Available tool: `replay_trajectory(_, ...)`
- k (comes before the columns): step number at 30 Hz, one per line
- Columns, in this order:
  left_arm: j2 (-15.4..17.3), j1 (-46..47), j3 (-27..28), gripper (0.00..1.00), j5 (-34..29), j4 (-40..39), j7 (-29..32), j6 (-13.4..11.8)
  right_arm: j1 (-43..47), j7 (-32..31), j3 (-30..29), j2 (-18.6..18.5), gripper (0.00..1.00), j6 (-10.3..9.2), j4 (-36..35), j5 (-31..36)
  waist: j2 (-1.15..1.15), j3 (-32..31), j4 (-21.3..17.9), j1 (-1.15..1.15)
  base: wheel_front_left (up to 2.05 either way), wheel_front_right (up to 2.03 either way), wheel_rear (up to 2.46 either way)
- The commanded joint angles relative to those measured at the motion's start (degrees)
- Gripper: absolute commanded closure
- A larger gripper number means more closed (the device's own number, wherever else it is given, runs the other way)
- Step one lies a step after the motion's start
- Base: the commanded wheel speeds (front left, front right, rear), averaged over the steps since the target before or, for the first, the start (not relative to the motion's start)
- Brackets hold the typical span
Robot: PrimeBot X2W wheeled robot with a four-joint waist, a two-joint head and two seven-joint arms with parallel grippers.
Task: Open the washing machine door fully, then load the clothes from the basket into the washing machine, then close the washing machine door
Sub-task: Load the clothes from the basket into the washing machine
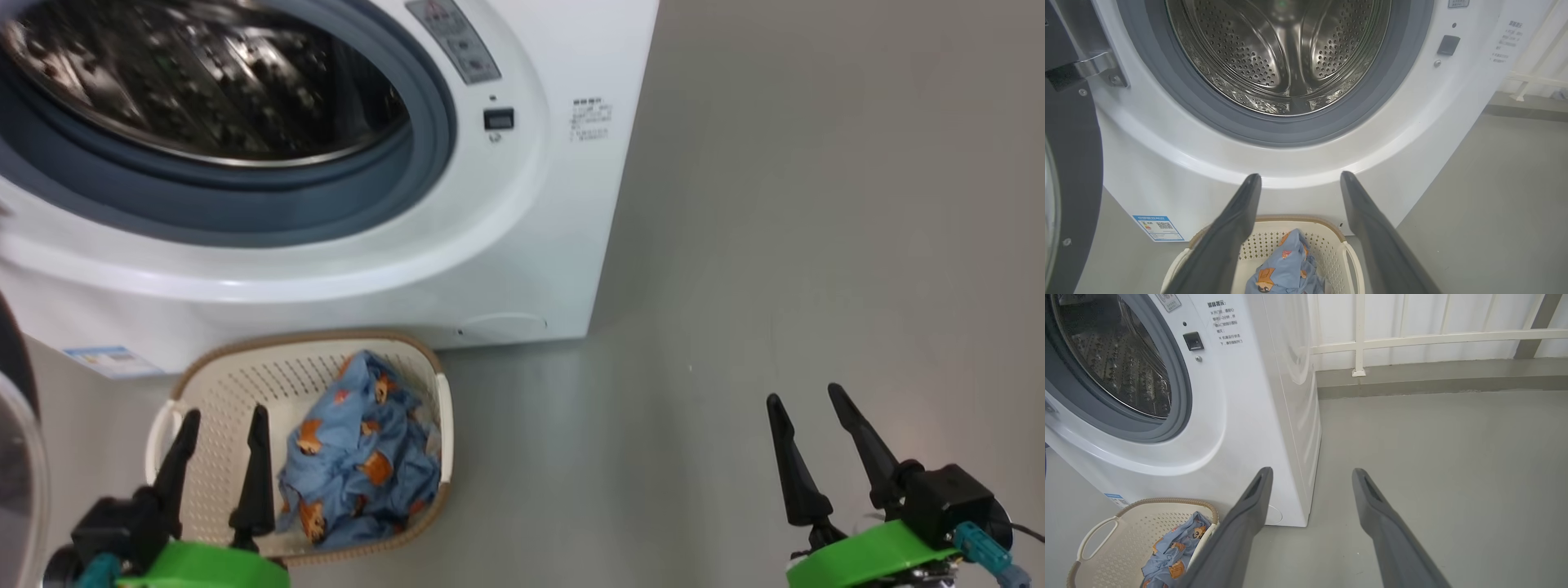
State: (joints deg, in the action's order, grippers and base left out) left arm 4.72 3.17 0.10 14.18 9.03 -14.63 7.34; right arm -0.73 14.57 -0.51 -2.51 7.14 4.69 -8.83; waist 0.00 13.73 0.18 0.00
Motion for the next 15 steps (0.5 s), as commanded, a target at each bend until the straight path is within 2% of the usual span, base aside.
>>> replay_trajectory(1, 1.5, 2.5, 1.6, 0.0, 0.5, -0.5, -0.4, 0.1, -1.9, 0.4, 1.7, -0.4, 0.0, 0.35, -1.5, -0.4, 0.0, 3.9, -0.9, 0.0, 0.0, 0.0, 0.0)
replay_trajectory(8, 3.2, 6.5, 0.6, 0.0, 2.4, 2.6, -0.4, 0.1, -4.1, 0.4, 2.3, -0.4, 0.0, 0.35, -2.0, -0.5, 0.0, 9.9, -1.9, 0.0, 0.0, 0.0, 0.0)
replay_trajectory(15, 6.5, 12.2, -1.2, 0.0, 5.3, 7.8, -0.4, 0.1, -7.0, 0.4, 3.7, -0.4, 0.0, 0.35, -3.5, -1.0, 0.0, 17.1, -3.6, 0.0, 0.0, 0.0, 0.0)
